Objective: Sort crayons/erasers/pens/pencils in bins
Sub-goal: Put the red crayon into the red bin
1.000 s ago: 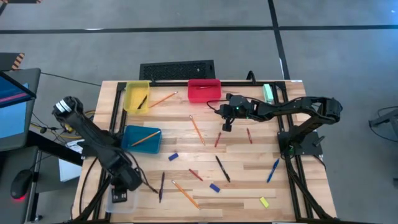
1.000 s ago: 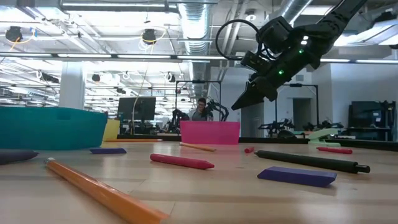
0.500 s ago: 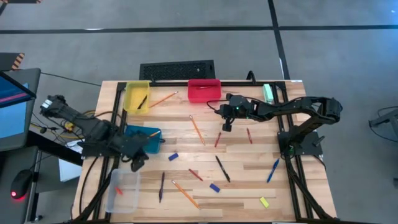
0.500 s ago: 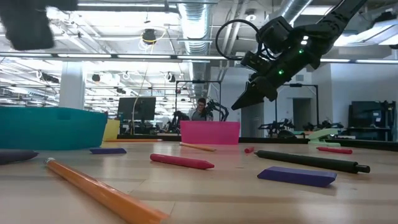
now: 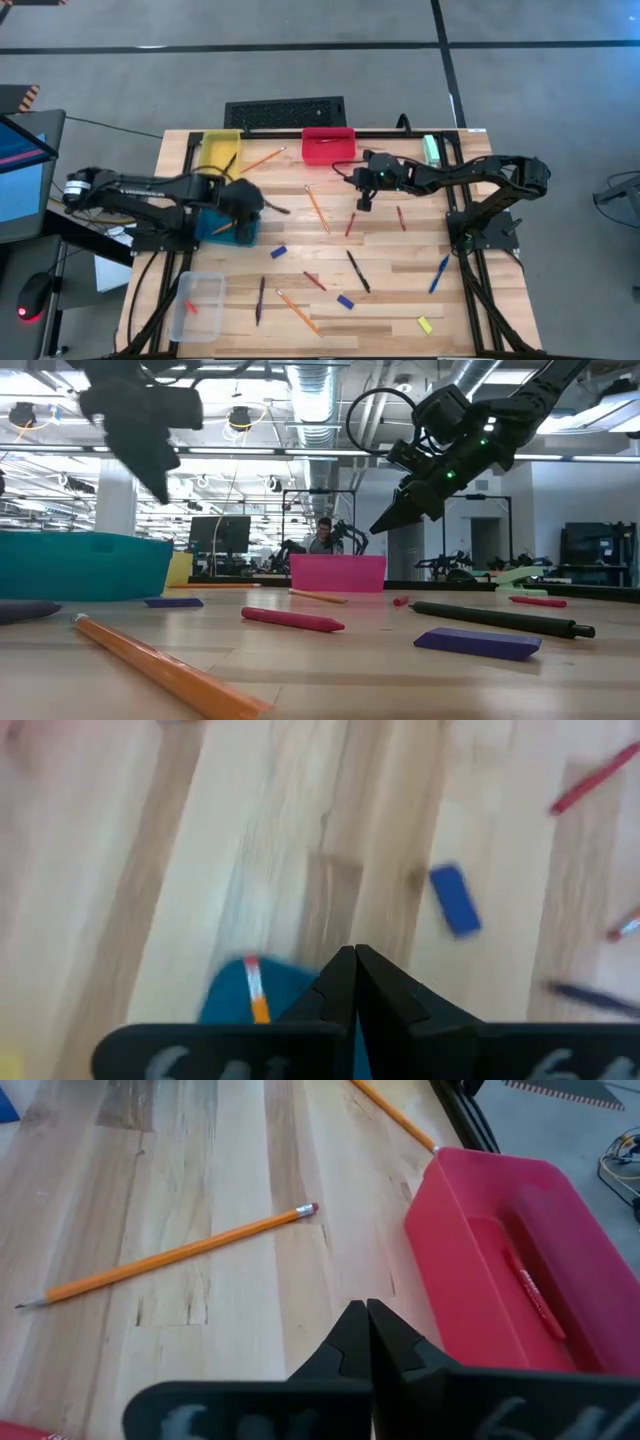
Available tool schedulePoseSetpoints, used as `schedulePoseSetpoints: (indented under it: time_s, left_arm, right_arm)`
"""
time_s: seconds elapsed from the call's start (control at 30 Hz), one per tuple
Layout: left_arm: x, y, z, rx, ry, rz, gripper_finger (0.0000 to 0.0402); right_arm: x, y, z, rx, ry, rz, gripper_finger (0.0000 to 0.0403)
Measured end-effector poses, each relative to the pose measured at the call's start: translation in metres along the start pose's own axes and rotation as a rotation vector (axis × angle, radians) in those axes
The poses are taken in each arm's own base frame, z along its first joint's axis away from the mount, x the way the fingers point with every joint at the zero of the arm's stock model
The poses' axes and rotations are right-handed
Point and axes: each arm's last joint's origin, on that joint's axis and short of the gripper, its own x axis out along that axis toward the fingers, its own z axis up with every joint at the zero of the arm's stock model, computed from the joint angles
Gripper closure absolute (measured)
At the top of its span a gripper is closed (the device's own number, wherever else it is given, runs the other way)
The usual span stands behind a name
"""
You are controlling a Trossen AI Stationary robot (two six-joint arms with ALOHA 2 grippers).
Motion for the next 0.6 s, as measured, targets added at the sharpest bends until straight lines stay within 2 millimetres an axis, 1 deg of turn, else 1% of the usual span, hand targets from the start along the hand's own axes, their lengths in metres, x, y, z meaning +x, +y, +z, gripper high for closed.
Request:
schedulePoseSetpoints:
  time_s: [0.07,0.13,0.23,0.33,0.4,0.47,0.6]
  left_arm:
    - [0.001,0.006,0.003,0.029,-0.012,-0.008,0.0401]
    - [0.006,0.012,0.004,0.046,0.010,0.008,0.0401]
    - [0.015,0.019,0.003,0.061,0.082,0.015,0.0401]
    - [0.024,0.020,-0.001,0.095,0.176,-0.002,0.0401]
    - [0.027,0.022,-0.004,0.109,0.220,0.028,0.0401]
    - [0.027,0.023,-0.007,0.119,0.254,0.073,0.0401]
    - [0.023,0.026,-0.007,0.110,0.244,0.112,0.0401]
  right_arm:
    - [0.000,0.000,0.000,-0.001,-0.001,0.001,0.0399]
    - [0.000,0.000,0.000,0.000,-0.001,0.000,0.0399]
    - [0.000,0.000,0.000,0.000,0.000,0.000,0.0400]
    - [0.000,0.000,0.000,0.000,0.000,0.000,0.0400]
    - [0.000,0.000,0.000,0.000,0.002,0.001,0.0398]
    - [0.000,0.000,0.000,0.000,0.002,0.001,0.0399]
    - [0.000,0.000,0.000,0.000,0.000,0.000,0.0400]
